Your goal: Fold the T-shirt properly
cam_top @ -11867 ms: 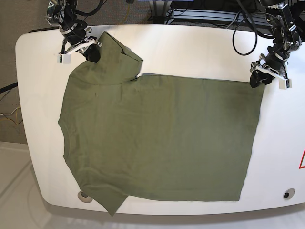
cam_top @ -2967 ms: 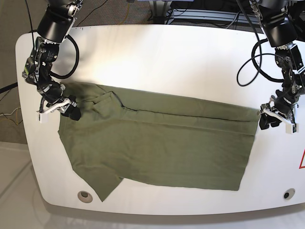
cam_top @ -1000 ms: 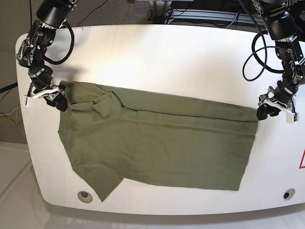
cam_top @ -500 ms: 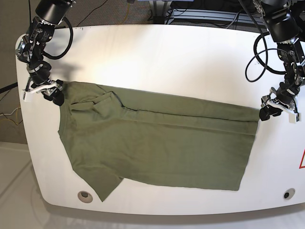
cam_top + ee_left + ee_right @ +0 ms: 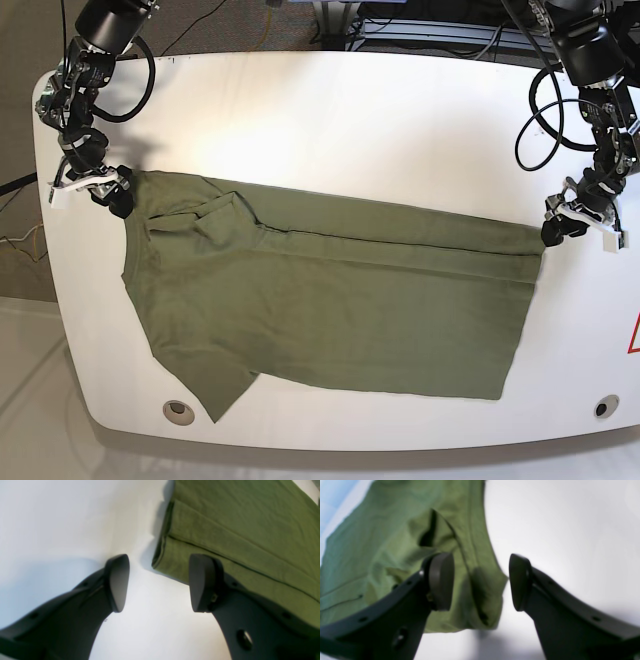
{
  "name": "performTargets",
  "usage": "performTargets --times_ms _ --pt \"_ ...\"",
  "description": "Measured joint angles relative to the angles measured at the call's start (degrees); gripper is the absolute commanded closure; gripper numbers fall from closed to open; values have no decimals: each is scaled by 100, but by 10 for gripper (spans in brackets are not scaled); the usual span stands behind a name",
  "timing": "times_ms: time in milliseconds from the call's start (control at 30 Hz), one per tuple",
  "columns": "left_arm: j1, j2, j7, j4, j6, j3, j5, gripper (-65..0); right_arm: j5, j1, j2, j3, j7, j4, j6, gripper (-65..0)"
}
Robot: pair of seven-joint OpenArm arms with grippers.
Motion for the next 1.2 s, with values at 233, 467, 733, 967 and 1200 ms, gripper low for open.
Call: performTargets --times_ms 233,467,733,967,1200 --pt "50 33 -26 61 35 37 -2 -356 2 -7 -59 -37 70 -177 24 -338" --pt "98 46 -24 96 39 35 -2 -351 -2 -37 -79 -37 72 -127 22 -339" --pt "79 44 -50 166 59 35 -4 -346 4 -35 -79 -160 90 -190 55 -339" --pt "76 44 -46 164 63 35 7 -310 46 107 66 -409 184 -470 68 -339" --pt "79 42 -46 162 68 35 9 -315 -26 96 28 -549 197 -378 92 -207"
